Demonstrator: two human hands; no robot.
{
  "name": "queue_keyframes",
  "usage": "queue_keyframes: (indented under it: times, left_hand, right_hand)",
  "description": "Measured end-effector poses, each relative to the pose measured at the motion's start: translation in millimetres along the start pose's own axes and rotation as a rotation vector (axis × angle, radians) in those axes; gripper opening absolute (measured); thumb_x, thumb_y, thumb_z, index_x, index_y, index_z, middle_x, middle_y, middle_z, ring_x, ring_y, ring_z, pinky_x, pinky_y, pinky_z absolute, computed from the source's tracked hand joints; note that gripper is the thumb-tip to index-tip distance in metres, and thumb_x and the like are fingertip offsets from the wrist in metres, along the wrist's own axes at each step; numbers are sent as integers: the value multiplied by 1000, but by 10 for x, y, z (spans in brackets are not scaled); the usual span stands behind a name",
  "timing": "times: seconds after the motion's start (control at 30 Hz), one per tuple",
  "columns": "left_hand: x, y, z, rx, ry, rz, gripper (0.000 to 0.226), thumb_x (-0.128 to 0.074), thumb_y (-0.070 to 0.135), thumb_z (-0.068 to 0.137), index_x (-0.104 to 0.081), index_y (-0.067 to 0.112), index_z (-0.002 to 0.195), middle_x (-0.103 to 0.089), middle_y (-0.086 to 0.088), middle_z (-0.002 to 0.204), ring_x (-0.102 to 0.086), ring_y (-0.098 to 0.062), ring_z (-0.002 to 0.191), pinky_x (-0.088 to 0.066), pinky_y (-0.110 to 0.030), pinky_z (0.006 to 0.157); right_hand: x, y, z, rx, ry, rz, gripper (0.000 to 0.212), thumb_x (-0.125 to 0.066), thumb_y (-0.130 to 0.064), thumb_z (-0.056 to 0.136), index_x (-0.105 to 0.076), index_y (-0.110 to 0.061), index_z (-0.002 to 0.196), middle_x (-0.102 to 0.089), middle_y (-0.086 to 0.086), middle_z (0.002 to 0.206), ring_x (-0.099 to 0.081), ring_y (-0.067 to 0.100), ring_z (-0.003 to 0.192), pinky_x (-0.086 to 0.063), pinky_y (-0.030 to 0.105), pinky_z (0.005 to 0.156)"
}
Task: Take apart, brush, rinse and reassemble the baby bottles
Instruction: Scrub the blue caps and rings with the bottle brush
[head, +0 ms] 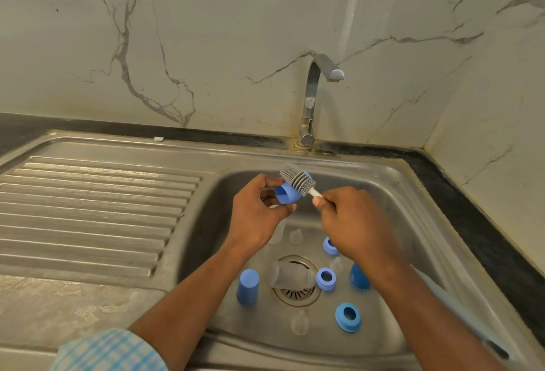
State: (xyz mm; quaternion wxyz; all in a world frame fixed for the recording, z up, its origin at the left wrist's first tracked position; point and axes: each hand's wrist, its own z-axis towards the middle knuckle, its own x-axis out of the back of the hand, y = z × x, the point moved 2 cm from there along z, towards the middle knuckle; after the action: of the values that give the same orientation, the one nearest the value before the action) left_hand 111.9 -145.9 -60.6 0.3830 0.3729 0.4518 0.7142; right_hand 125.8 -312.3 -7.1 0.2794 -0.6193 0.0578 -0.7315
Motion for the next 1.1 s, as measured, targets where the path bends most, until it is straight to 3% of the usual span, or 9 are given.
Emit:
queue_keyframes:
  times: [0.13,0.27,0.43,0.53,0.67,0.77,0.87,1.0,1.1]
  left_hand:
    - [-61,6,-38,-40,-35,50,43,-86,7,73,-65,22,107,-66,16,107,-67,-4,99,-55,-18,84]
    - [-14,6,-3,60,-4,-79,44,-85,7,75,-60,19,109,-67,7,108,-68,-5,94,-58,-23,81]
    - [-17,-11,-1,86,-64,-162,45,-75,3,83,-57,26,118,-63,11,114,-64,-6,102,-54,-19,79]
    - [-21,-28,5,44,-94,-119,43,-76,12,85,-60,25,122,-68,12,111,-66,-4,99,-55,-25,84]
    - [12,-59,33,-54,-43,54,47,-80,29,82,-65,21,125,-72,11,107,-67,-3,96,-56,-23,83]
    - [51,-74,49,-101,13,169,49,-81,30,81,-65,19,127,-71,9,110,-66,-4,98,-55,-21,84]
    - [47,-63,48,-120,-16,224,51,-81,31,81,-65,18,128,-71,6,109,-65,-7,95,-55,-25,84]
    - [-8,-5,-26,-159,-78,273,57,-81,33,81,-62,19,132,-65,7,111,-61,-7,97,-47,-17,83]
    - [25,-17,1,-139,-36,268,51,-80,32,81,-64,18,128,-68,6,107,-62,-6,92,-44,-11,77]
  right_hand:
    - [43,169,81,-85,80,-18,45,-50,-34,99,-42,-21,57,-44,-2,54,-45,22,55,-32,32,53]
    - [94,260,114,-140,142,-44,39,-48,-37,99,-52,-17,66,-52,0,59,-54,28,64,-39,34,57]
    - [96,263,104,-1,53,68,44,-53,-32,98,-46,-17,57,-46,-1,50,-44,18,50,-32,33,51]
    - [91,112,39,85,17,110,43,-53,-32,98,-44,-18,58,-40,-2,49,-37,12,48,-28,32,50]
    - [104,81,0,99,14,93,41,-52,-35,98,-48,-17,62,-43,-1,51,-41,14,51,-31,33,52]
    - [96,60,-15,116,-14,60,40,-51,-37,98,-52,-17,64,-45,-1,52,-42,15,51,-32,32,52]
    - [77,41,-11,114,-13,47,43,-51,-36,98,-44,-21,58,-43,-2,50,-39,13,48,-27,30,49]
    - [80,145,68,55,28,54,46,-52,-35,99,-42,-19,57,-42,-2,49,-41,17,50,-28,32,50]
    - [69,114,46,109,-3,67,45,-52,-35,99,-42,-20,57,-41,-2,49,-37,14,48,-28,32,50]
